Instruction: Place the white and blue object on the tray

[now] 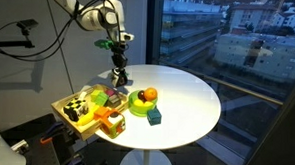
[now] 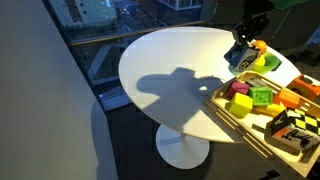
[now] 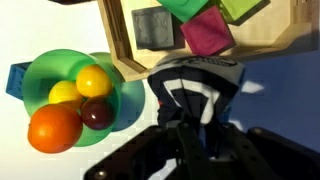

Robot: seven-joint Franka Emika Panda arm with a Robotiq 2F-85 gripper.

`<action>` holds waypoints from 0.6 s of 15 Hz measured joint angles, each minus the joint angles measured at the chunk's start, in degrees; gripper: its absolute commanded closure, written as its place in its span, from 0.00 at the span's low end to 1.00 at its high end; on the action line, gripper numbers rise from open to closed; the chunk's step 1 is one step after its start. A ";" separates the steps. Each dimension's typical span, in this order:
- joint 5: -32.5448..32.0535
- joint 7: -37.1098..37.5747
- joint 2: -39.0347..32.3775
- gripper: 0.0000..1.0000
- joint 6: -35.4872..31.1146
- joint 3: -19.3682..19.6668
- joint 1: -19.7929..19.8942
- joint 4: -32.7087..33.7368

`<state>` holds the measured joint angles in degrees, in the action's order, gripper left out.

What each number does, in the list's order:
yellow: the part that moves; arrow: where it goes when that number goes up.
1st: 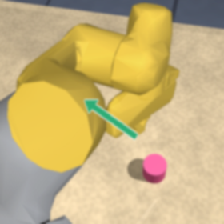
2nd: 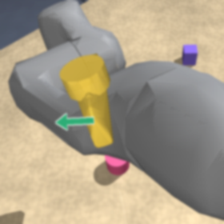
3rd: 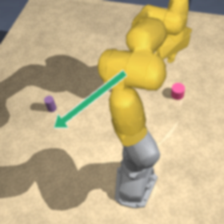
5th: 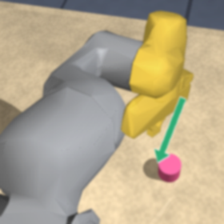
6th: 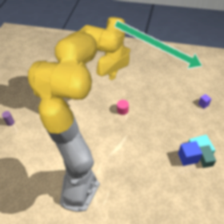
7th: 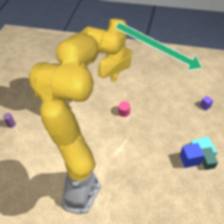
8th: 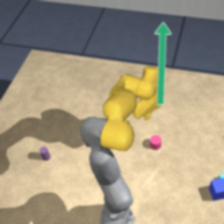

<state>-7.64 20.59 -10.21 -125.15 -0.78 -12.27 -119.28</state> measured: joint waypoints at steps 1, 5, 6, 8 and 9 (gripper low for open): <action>-0.10 -0.01 0.94 0.93 0.00 0.00 0.51 -1.15; -0.32 -0.23 3.64 0.93 -0.12 0.02 2.81 -5.35; -0.53 -0.27 4.11 0.93 -0.16 0.02 3.31 -6.33; -1.27 -0.28 4.89 0.93 -0.70 0.02 4.11 -8.34; -1.95 -0.28 5.20 0.93 -1.27 0.02 4.44 -9.40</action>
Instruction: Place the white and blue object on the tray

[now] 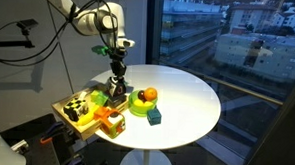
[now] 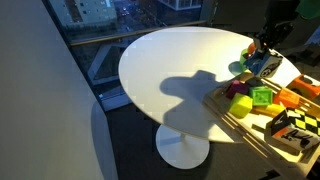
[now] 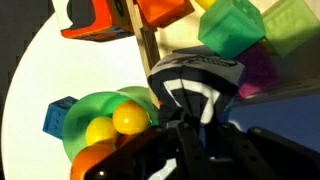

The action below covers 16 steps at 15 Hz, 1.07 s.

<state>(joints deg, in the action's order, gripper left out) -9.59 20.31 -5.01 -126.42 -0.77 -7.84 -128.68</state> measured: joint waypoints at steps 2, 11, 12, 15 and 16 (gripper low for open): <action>-1.23 0.00 0.45 0.94 -1.44 0.00 0.51 -2.00; -4.31 -0.46 1.26 0.27 -7.29 -0.01 1.09 -7.35; -4.31 -0.52 1.47 0.19 -7.31 -0.01 1.09 -7.48; -4.31 -0.58 2.31 0.00 -7.31 -0.01 1.09 -7.71; -4.31 -0.58 2.66 0.00 -7.31 -0.01 1.09 -7.71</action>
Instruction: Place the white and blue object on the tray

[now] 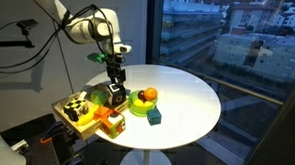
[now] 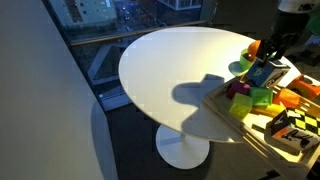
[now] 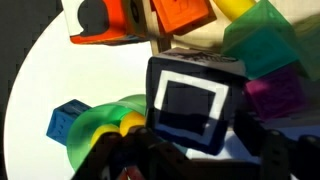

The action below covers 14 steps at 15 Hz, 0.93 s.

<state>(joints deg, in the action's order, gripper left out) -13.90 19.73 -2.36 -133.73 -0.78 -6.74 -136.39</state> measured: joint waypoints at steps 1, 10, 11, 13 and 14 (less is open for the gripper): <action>0.00 0.00 0.40 0.00 0.00 0.00 0.00 0.00; 4.27 -2.76 5.70 0.00 0.47 -0.40 0.04 0.02; 5.68 -3.80 6.49 0.00 0.72 -0.53 0.04 0.03; 8.30 -5.88 8.22 0.00 1.57 -0.76 0.04 0.03; 9.48 -6.81 9.13 0.00 2.33 -0.87 0.04 0.03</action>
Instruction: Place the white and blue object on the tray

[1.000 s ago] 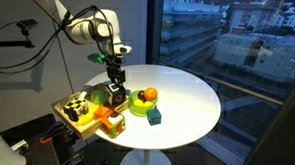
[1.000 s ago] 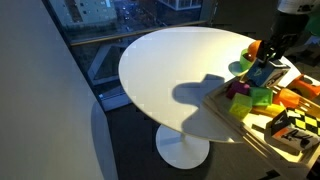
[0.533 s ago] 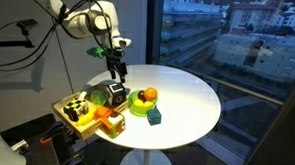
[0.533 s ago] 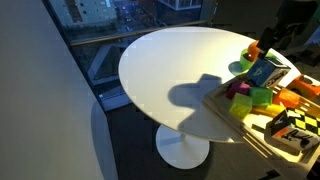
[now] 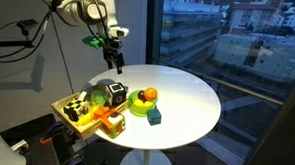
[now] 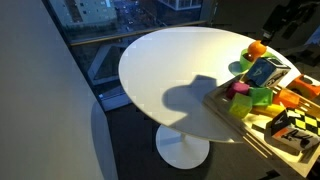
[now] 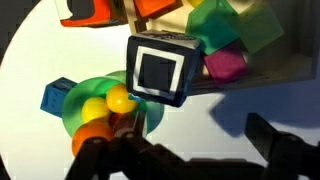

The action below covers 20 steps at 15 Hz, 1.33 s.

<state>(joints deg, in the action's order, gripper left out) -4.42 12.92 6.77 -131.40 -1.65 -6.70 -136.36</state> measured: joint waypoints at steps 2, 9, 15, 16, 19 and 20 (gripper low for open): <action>1.66 -0.93 1.71 0.00 1.86 -0.15 0.00 0.02; 4.48 -1.82 6.22 0.00 11.90 -0.22 0.16 1.28; 5.07 -2.06 9.74 0.00 17.88 -0.22 0.79 2.75; 5.12 -2.18 10.21 0.00 18.50 -0.22 0.79 2.95; 5.12 -3.08 10.73 0.00 19.03 -0.22 0.84 3.09; 5.12 -3.17 10.73 0.00 19.03 -0.22 0.87 3.09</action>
